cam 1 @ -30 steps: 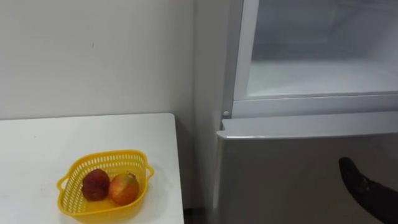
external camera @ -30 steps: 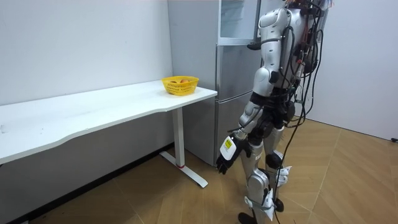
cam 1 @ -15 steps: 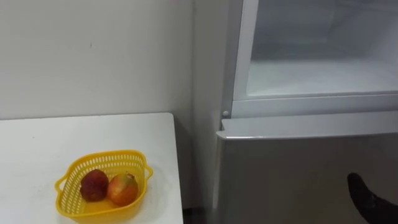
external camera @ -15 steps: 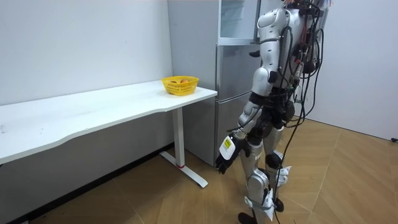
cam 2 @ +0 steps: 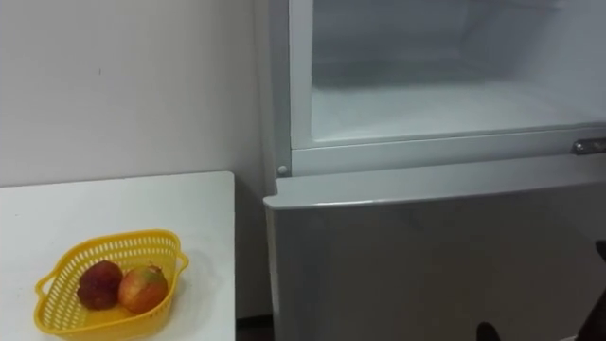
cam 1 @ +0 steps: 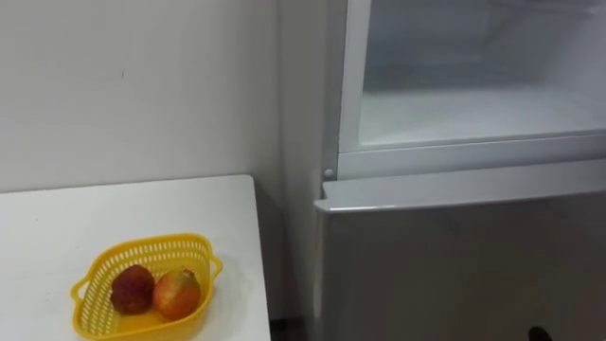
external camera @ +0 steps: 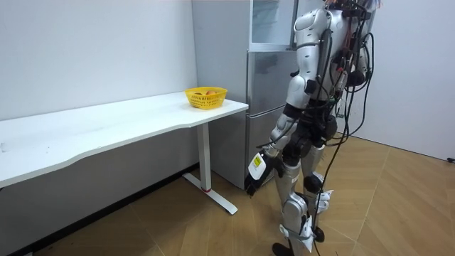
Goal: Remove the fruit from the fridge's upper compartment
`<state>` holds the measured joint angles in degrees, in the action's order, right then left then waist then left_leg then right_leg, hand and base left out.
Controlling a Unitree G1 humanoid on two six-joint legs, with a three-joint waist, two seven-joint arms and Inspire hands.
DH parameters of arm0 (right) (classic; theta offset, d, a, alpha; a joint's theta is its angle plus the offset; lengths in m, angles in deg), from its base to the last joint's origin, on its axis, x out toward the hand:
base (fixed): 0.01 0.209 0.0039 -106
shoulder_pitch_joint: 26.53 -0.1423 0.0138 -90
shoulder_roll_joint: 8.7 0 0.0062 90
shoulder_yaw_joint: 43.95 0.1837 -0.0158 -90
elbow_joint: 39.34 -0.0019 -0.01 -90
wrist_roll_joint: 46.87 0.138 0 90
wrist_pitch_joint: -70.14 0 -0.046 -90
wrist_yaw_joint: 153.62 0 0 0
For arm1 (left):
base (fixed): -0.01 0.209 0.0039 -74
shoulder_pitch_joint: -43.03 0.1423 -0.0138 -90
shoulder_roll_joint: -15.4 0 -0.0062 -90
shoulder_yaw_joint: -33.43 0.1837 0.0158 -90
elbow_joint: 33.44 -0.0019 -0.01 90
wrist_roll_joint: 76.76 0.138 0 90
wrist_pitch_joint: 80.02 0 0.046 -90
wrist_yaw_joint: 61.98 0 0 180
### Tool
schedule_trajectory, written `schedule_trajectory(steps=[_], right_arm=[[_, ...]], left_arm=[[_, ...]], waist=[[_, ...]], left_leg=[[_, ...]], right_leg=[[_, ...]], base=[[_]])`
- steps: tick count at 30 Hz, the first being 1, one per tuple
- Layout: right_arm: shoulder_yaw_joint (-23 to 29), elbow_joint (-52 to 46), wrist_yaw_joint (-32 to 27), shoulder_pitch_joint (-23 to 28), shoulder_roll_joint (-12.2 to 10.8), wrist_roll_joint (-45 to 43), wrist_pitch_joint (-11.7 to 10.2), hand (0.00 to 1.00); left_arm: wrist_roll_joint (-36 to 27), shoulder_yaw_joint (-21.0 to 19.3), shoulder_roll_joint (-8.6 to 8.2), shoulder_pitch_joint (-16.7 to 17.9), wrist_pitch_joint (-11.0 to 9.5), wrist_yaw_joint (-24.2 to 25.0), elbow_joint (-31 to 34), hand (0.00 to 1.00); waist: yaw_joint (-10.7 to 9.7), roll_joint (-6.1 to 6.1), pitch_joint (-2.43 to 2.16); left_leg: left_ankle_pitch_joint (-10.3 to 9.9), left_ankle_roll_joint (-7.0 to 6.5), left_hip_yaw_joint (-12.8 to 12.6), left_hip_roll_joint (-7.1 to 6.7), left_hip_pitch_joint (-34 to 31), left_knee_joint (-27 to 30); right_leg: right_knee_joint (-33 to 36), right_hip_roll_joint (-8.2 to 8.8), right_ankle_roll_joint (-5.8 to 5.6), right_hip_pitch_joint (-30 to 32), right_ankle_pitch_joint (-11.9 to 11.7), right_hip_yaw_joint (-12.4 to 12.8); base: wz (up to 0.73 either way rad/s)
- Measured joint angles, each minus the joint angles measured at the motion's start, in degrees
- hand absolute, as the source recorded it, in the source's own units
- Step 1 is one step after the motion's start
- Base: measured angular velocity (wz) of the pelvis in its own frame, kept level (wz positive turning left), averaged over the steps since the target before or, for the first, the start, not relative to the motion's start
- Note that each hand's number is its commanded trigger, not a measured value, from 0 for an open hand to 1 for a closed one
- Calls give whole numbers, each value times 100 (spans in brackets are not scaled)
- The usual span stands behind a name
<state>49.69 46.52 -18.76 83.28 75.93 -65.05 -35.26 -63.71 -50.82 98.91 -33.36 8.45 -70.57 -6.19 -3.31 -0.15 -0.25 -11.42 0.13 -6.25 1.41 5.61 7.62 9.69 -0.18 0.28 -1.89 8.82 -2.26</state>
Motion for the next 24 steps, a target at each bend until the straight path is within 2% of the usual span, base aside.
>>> schedule_trajectory(steps=[4,6,11,14,19,22,24], right_arm=[[-18,407,27,123,-63,9,-1,0],[-89,866,86,182,-131,39,-2,0],[-360,1865,463,168,-216,135,53,0],[-570,2256,701,157,-223,450,59,0],[-874,2825,1052,46,-227,1204,299,0],[-920,3849,1340,-365,-227,1224,448,0],[-913,4534,1531,-659,-242,1228,553,0]], left_arm=[[-264,-7,-8,-14,-24,-60,240,0],[-729,-5,-3,-4,-107,-98,355,0],[-1024,-29,-28,-110,-287,-70,360,0],[-1030,-146,-124,-177,-303,-68,359,0],[-1373,-149,-142,-126,-296,-91,362,0],[-1475,-202,-145,-130,-271,-87,336,0],[-1467,-330,-180,-123,-271,-83,314,0]], waist=[[24,-44,-29],[34,-61,-37],[84,-69,-27],[164,-62,-20],[237,-45,0],[257,2,32],[340,18,33]], left_leg=[[1,0,-40,1,15,-5],[2,0,-82,1,60,-4],[1,-1,-112,-1,50,-21],[1,-1,-111,-2,52,-23],[1,-1,-21,-2,0,-26],[1,-1,28,-5,-15,-23],[2,-2,60,-9,-64,-9]], right_leg=[[2,-2,0,0,0,37],[0,3,0,-32,0,52],[8,-1,-11,-5,9,101],[6,1,-11,-8,9,104],[-27,8,-10,-8,8,18],[-36,17,-10,-21,8,-35],[-98,28,-6,-25,5,-100]], base=[[-4],[-7],[-2],[0],[10],[9],[9]])
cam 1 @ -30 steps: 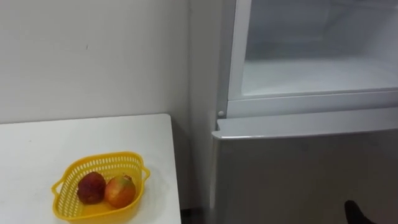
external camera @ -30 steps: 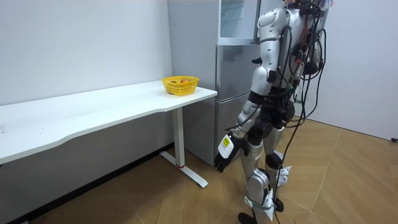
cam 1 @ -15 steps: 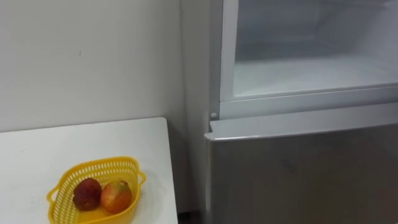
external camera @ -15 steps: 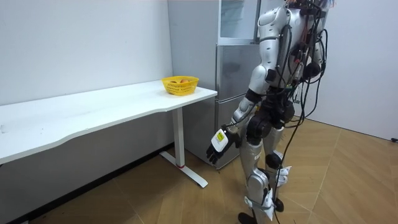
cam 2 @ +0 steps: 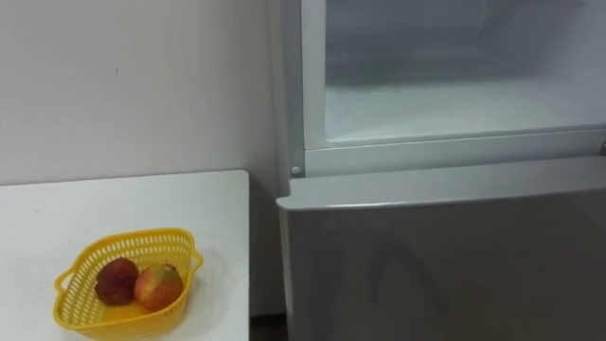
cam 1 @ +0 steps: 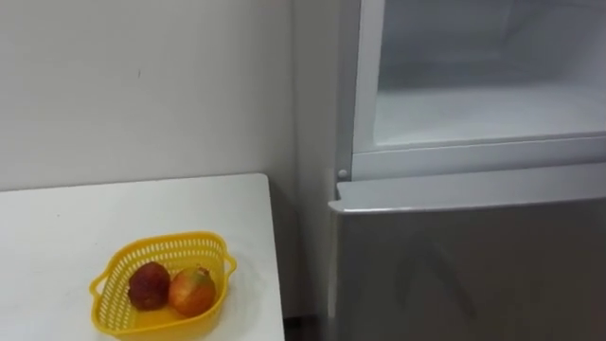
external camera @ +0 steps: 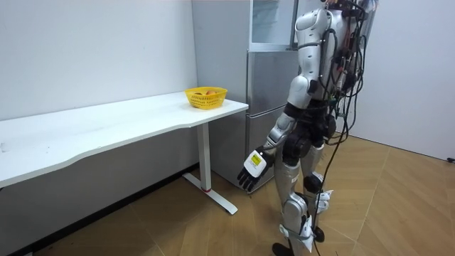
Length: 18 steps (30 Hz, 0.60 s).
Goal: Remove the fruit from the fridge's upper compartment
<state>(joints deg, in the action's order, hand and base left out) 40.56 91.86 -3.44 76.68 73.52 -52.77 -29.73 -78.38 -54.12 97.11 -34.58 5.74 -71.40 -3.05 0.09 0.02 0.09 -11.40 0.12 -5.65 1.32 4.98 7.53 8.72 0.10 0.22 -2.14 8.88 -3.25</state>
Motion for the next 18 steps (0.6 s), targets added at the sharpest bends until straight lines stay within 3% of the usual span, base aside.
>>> schedule_trajectory(steps=[4,10,14,18], right_arm=[[0,786,346,-195,-4,9,65,0],[5,1934,1062,-441,-2,-270,386,0],[38,2409,1516,-550,-2,-93,639,0],[226,2709,1855,-624,-11,293,751,0]], left_arm=[[4,-114,-11,10,-1,2,3,0],[330,-323,-24,96,50,6,21,0],[547,-493,-25,106,204,1,-12,0],[928,-623,-33,212,358,8,-39,0]], waist=[[21,49,5],[148,59,11],[186,92,26],[199,99,33]], left_leg=[[0,1,172,-7,-31,22],[0,1,287,-20,-27,26],[1,-1,414,-57,-31,34],[-7,-15,431,-96,-13,95]], right_leg=[[-21,17,-1,-35,1,-176],[-100,33,-1,-133,1,-291],[-112,67,-13,-206,32,-347],[-111,105,-38,-265,47,-415]], base=[[23],[11],[13],[6]])
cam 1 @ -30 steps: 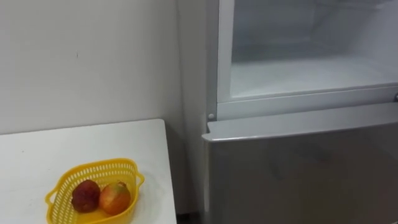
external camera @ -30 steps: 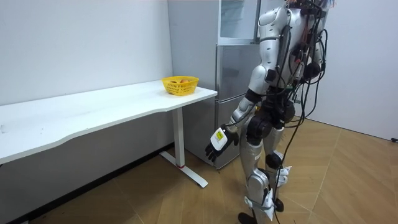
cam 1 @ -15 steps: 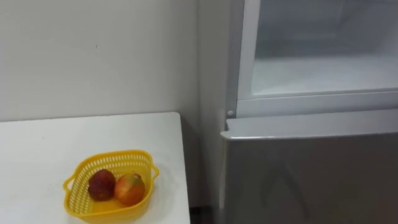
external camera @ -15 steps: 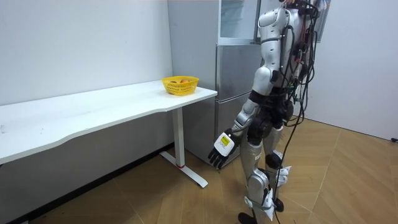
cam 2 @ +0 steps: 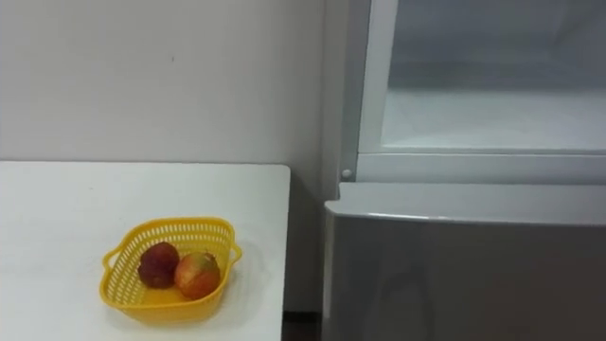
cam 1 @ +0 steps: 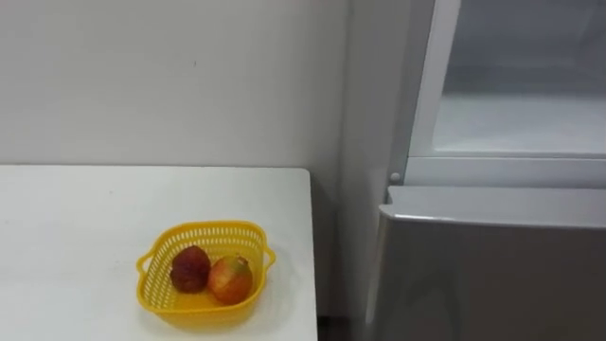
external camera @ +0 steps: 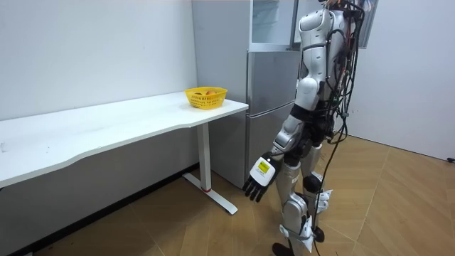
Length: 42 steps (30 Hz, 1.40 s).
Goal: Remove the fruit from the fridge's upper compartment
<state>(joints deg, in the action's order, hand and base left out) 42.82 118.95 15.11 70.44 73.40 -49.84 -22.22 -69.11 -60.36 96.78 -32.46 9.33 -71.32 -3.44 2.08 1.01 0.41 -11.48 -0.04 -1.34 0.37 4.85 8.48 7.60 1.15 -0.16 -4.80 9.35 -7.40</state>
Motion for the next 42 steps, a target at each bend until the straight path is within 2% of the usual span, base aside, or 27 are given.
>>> schedule_trajectory(steps=[3,6,8,12,13,14,15,19,21,22,23,27,29,30,35,40,42], right_arm=[[33,104,55,2,0,565,71,0],[45,170,111,-15,-11,958,93,0],[65,236,161,-23,-14,1079,101,0],[368,491,208,-65,-113,1930,116,0],[482,531,215,-66,-133,2089,117,0],[697,600,222,-58,-154,2452,122,0],[921,662,224,-55,-157,2869,132,0],[1715,678,172,-2,-152,4178,241,0],[2453,672,75,-17,-148,4996,246,0],[2640,660,24,-20,-146,5236,243,0],[2956,621,-74,-20,-139,5728,239,0],[3799,192,-489,-7,-130,7109,240,0],[4145,-72,-720,-17,-95,7478,193,0],[4346,-294,-904,-18,-95,7539,143,0],[4747,-1318,-1766,-88,-70,7460,-76,0],[4732,-3264,-2812,-159,-63,7113,-341,0],[4731,-4116,-3233,-283,-21,6905,-446,0]], left_arm=[[337,-92,1,76,166,2,-41,0],[340,-89,-9,104,285,2,-131,0],[339,-88,-18,108,328,3,-195,0],[334,-198,-35,57,334,3,-202,0],[335,-229,-36,83,335,4,-206,0],[325,-317,-48,94,337,1,-207,0],[324,-428,-80,113,352,0,-207,0],[319,-823,-194,173,431,1,-207,0],[318,-1005,-194,188,429,1,-189,0],[319,-1070,-195,225,429,1,-189,0],[314,-1139,-193,235,428,-1,-170,0],[313,-1185,-187,261,421,-14,-26,0],[308,-1192,-166,248,421,-14,38,0],[309,-1195,-145,251,421,-13,89,0],[331,-1206,-110,239,443,11,234,0],[330,-1175,-88,232,429,99,494,0],[329,-1172,-91,191,427,160,639,0]], waist=[[-9,0,9],[-10,-3,8],[-14,-14,4],[-42,11,24],[-51,-32,-1],[-87,19,19],[-143,-11,-1],[-374,-38,-20],[-558,-13,-23],[-593,-27,-30],[-663,-29,-48],[-848,-15,-79],[-875,-43,-67],[-907,-17,-79],[-1013,-5,-78],[-1009,3,-55],[-996,39,-23]], left_leg=[[-10,-13,3,-5,27,24],[-16,-21,7,-6,70,23],[-26,-33,6,-6,104,24],[-40,-40,16,-7,160,21],[-40,-40,17,-8,163,21],[-42,-42,16,-9,177,19],[-43,-43,13,-12,181,19],[-43,-44,28,-19,174,22],[-43,-44,25,-18,179,22],[-43,-44,18,-18,179,23],[-43,-44,0,-18,181,24],[-44,-46,-27,-25,182,25],[-43,-47,-49,-25,183,29],[-43,-47,-60,-24,182,31],[-42,-47,-71,-31,130,24],[-40,-49,-181,-32,89,32],[-38,-50,-234,-25,64,24]], right_leg=[[5,14,-10,-51,7,-47],[5,17,-16,-104,18,-55],[8,17,-19,-134,27,-55],[8,16,-21,-197,41,-51],[8,16,-22,-205,42,-56],[6,18,-23,-219,43,-58],[7,20,-23,-225,43,-53],[12,26,-30,-231,47,-58],[14,25,-28,-227,53,-53],[16,25,-27,-224,54,-53],[22,25,-28,-215,58,-34],[73,30,-30,-165,80,16],[126,33,-31,-144,91,36],[139,31,-30,-115,97,72],[242,38,-36,7,158,114],[339,43,-38,136,169,163],[310,24,-39,198,169,240]], base=[[7],[2],[0],[2],[0],[0],[0],[1],[0],[-3],[-7],[-6],[-6],[-3],[-1],[-10],[-12]])
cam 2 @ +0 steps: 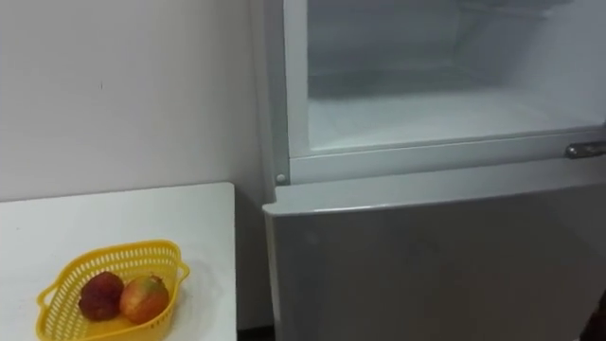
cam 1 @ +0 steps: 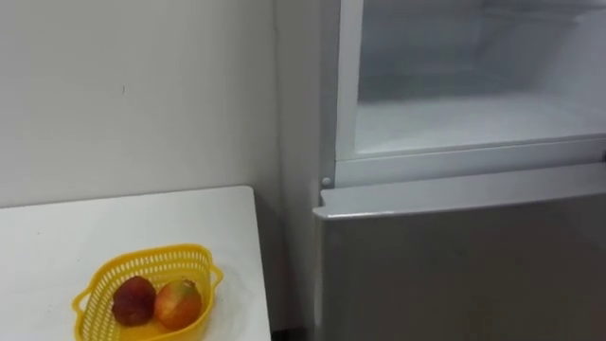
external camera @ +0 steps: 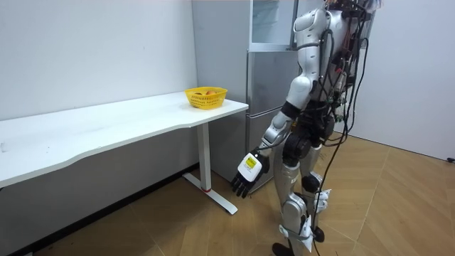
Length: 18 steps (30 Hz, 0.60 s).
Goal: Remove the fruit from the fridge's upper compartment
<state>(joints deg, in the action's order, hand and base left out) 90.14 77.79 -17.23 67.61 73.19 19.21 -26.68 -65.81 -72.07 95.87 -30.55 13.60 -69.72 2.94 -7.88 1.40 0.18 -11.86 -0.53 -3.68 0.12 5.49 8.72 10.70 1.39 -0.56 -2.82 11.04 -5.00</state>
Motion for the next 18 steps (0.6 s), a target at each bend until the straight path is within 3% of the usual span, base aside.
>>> schedule_trajectory(steps=[6,9,18], right_arm=[[-181,-1360,-751,-92,330,-727,-268,0],[-227,-2028,-1002,-94,332,-1349,-325,0],[-374,-3210,-1335,-94,546,-2174,-484,0]], left_arm=[[51,238,51,-18,-42,-8,83,0],[53,248,58,-5,-143,-8,64,0],[109,276,147,11,-287,-40,-189,0]], waist=[[30,8,5],[27,37,30],[57,97,0]], left_leg=[[0,0,-37,-10,-93,-6],[0,0,-68,1,-113,-7],[0,0,-93,8,-157,-3]], right_leg=[[89,9,-8,87,-1,23],[89,1,-8,113,0,28],[112,0,-4,203,-2,23]], base=[[-2],[0],[0]])
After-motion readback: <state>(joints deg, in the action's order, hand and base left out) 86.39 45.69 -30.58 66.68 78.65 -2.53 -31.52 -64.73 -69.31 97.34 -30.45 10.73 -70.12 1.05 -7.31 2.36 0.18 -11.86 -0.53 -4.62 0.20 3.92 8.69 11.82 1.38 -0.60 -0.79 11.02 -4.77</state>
